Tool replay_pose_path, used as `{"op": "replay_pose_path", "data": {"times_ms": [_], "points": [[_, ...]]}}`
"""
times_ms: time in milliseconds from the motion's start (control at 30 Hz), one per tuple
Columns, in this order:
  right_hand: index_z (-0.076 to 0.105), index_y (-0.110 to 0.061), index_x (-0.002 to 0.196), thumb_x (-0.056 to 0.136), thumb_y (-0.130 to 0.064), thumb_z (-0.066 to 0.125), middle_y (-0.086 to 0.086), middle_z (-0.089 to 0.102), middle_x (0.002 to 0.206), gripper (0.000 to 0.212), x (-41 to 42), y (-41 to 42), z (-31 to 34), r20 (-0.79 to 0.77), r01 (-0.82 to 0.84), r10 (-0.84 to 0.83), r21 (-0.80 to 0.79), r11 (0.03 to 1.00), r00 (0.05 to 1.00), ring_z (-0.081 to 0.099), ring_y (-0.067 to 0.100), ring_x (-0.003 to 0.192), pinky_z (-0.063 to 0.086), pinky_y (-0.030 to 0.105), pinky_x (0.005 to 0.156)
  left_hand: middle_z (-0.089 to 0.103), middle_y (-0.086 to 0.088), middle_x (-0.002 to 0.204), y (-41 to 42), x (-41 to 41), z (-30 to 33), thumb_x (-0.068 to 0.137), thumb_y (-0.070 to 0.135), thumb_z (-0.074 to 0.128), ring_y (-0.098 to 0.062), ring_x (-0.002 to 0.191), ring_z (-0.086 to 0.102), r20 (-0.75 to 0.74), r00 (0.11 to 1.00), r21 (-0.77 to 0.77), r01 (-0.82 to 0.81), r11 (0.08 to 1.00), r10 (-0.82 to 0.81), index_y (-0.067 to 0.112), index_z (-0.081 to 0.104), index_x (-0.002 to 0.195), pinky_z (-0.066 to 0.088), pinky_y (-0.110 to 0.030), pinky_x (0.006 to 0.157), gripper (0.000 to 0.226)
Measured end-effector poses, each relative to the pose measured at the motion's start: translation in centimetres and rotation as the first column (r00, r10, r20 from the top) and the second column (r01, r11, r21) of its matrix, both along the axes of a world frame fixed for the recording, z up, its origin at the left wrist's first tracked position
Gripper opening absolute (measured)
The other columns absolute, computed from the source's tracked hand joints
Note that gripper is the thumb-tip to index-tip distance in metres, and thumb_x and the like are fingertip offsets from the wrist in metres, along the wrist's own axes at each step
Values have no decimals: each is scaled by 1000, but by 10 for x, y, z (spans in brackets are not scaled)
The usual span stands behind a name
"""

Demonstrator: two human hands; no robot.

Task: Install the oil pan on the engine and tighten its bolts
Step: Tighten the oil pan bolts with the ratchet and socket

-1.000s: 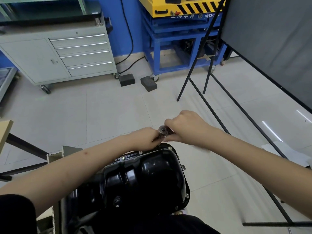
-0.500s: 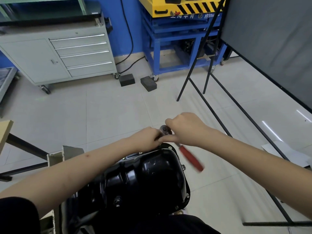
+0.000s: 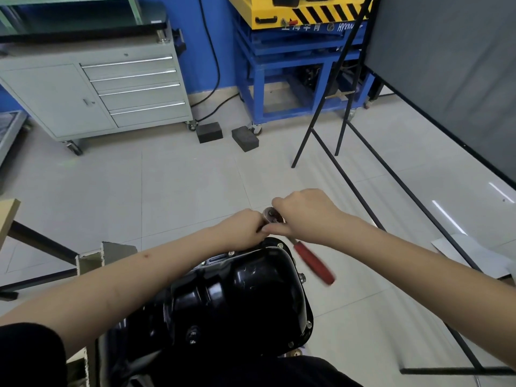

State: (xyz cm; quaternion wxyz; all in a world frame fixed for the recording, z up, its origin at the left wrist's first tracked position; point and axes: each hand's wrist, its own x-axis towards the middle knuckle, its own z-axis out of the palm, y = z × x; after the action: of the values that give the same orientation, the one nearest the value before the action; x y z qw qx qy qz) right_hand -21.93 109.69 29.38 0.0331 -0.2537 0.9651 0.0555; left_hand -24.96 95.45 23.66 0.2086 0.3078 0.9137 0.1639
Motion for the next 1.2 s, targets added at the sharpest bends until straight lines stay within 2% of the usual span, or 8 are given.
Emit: {"op": "replay_pose_path", "data": {"times_ms": [167, 367, 433, 567, 667, 767, 1033, 1200], "points": [[50, -22, 113, 95, -21, 42, -8, 56, 115, 20, -6, 7, -3, -72, -286, 290, 61, 956, 954, 46, 15, 112, 29, 23, 86, 62, -22, 90, 0, 1, 1, 97, 19, 38, -25, 74, 48, 35, 997, 52, 69, 996, -71, -2, 55, 92, 29, -25, 63, 27], [54, -18, 93, 89, -56, 42, 7, 65, 94, 40, -1, -2, -1, -25, -22, 22, 9, 1000, 999, 57, 27, 81, 25, 28, 58, 64, -21, 87, -2, 1, 1, 95, 20, 42, -25, 72, 50, -3, 1000, 21, 8, 1000, -8, 2, 57, 85, 25, -23, 56, 25], [55, -15, 102, 91, -51, 42, 6, 65, 99, 40, -1, -1, -3, -42, -21, 22, 23, 999, 999, 58, 27, 91, 29, 29, 64, 63, -25, 88, -2, 1, 1, 95, 17, 40, -32, 77, 56, -24, 1000, 25, 20, 999, -19, -3, 56, 85, 28, -25, 59, 28], [50, -22, 114, 96, -27, 39, -6, 58, 111, 22, -6, 6, -5, -76, -295, 300, 71, 953, 951, 48, 17, 108, 29, 24, 84, 62, -23, 90, -3, 4, -1, 98, 19, 36, -33, 80, 54, 6, 997, 27, 80, 996, -80, -5, 56, 94, 32, -28, 67, 31], [51, -19, 106, 94, -41, 41, 0, 62, 105, 27, -4, 5, -4, -80, -259, 265, 83, 962, 961, 55, 22, 99, 34, 28, 69, 60, -19, 81, -3, 4, 1, 97, 21, 37, -30, 74, 51, 36, 996, 23, 85, 996, -86, 1, 49, 82, 28, -25, 60, 27], [41, -19, 85, 87, -58, 44, 7, 64, 92, 39, 2, -5, -5, -1, -68, 68, 28, 997, 998, 60, 29, 86, 18, 27, 47, 63, -21, 90, -3, 2, 0, 92, 19, 43, -31, 82, 56, 58, 997, -19, 45, 999, -44, -2, 55, 88, 35, -29, 66, 25], [50, -22, 114, 95, -22, 36, -9, 56, 118, 24, -3, 10, -7, -101, -324, 334, 105, 940, 937, 44, 14, 114, 24, 23, 88, 61, -24, 86, 3, 5, 1, 96, 14, 40, -33, 79, 53, 76, 995, 91, 53, 994, -60, -3, 56, 85, 34, -28, 66, 26], [48, -21, 82, 85, -59, 45, 6, 65, 90, 38, -2, 1, -3, -27, -76, 77, 26, 997, 997, 49, 24, 70, 24, 25, 53, 55, -22, 72, 3, 3, 3, 92, 15, 44, -27, 66, 41, 48, 999, 6, 4, 1000, -5, 13, 37, 59, 24, -26, 52, 34]]}}
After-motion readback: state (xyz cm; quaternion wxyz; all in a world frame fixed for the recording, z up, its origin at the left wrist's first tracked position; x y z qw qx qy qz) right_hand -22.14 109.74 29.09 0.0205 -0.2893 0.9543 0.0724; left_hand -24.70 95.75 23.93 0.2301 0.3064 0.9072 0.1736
